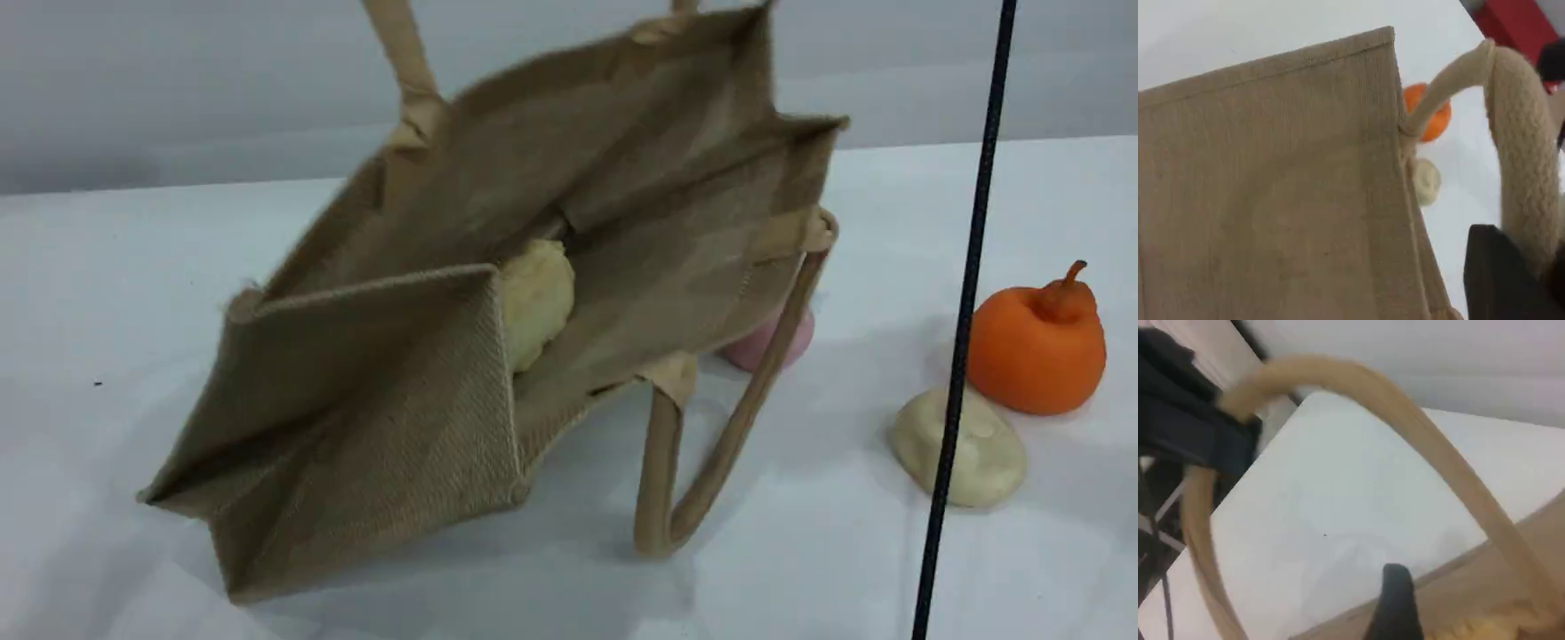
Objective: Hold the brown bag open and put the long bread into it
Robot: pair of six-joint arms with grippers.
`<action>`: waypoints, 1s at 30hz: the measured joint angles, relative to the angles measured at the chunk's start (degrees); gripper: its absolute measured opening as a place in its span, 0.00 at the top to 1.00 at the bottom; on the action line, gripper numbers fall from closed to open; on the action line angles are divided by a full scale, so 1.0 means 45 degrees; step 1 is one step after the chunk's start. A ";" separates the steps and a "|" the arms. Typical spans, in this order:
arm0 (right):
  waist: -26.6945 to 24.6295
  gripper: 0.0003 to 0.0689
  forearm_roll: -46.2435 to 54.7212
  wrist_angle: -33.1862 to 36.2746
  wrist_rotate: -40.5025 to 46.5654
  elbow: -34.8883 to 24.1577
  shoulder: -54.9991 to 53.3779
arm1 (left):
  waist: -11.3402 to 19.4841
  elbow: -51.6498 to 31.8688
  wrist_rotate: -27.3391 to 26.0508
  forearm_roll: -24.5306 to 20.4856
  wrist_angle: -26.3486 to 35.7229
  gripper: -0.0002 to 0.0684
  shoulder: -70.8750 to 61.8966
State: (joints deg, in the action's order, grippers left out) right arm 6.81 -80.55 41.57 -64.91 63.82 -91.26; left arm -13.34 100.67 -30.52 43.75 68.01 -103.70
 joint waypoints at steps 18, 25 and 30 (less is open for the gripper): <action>0.0011 0.25 0.0040 0.0026 0.0000 0.0000 0.0000 | -0.0145 -0.0024 0.0023 0.0036 -0.0079 0.70 -0.2372; 0.0011 0.25 0.0266 0.0228 0.0000 0.0000 0.0217 | -0.0145 -0.0155 0.0036 -0.0015 0.0040 0.52 -0.2730; 0.0011 0.25 0.0875 0.0215 0.0190 0.0000 0.0987 | -0.0145 -0.0500 0.0036 -0.0038 0.0115 0.46 -0.2719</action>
State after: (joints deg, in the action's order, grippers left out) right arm 6.86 -76.61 42.53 -64.06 63.82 -86.81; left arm -13.99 98.42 -30.35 43.58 68.53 -115.94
